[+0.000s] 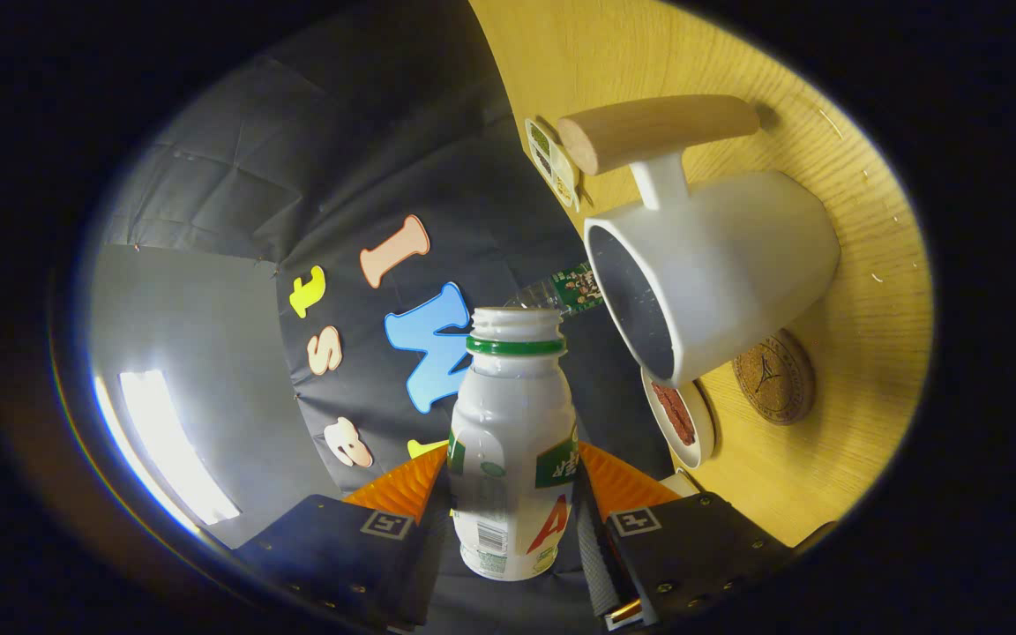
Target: Take the bottle from table, then pour the juice into the cup, finally place the bottle on the coaster
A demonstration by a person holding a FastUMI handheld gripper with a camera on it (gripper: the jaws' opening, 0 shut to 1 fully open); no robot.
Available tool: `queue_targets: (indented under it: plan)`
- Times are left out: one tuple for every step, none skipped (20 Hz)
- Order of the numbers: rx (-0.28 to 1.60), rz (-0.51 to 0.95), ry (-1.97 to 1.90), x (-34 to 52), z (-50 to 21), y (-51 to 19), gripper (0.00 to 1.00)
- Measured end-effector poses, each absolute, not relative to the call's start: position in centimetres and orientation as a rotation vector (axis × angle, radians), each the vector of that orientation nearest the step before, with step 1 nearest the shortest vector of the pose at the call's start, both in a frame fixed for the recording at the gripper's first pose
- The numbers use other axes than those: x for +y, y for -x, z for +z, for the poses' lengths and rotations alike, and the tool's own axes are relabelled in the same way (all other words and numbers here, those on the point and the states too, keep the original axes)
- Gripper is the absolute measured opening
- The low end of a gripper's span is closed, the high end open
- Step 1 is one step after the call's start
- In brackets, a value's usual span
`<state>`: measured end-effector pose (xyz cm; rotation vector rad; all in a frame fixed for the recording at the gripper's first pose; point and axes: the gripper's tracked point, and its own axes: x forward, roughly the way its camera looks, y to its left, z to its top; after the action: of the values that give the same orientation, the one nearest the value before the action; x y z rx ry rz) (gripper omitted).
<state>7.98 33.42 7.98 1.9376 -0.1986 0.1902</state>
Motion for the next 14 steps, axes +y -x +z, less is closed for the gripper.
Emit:
queue_targets:
  plan:
    - [-0.19,0.184,-1.911,33.4,7.6,-8.0,0.66]
    - [-0.178,0.176,-1.878,33.5,7.4,-8.1,0.66]
    - [-0.164,0.166,-1.843,33.5,7.0,-8.1,0.66]
    - [-0.147,0.158,-1.807,33.6,6.7,-8.1,0.66]
    - [-0.135,0.152,-1.777,33.6,6.4,-8.1,0.66]
    - [-0.122,0.146,-1.752,33.5,6.3,-8.3,0.66]
    - [-0.111,0.141,-1.724,33.6,6.0,-8.3,0.66]
    - [-0.096,0.131,-1.688,33.8,5.7,-8.3,0.66]
    - [-0.084,0.123,-1.654,34.0,5.4,-8.2,0.66]
    - [-0.077,0.118,-1.626,34.1,5.2,-8.1,0.66]
    - [-0.075,0.115,-1.603,34.1,5.2,-8.0,0.66]
    - [-0.071,0.112,-1.575,34.1,5.1,-7.9,0.66]
    - [-0.062,0.101,-1.538,34.1,4.8,-7.8,0.66]
    - [-0.054,0.09,-1.495,34.1,4.6,-7.9,0.66]
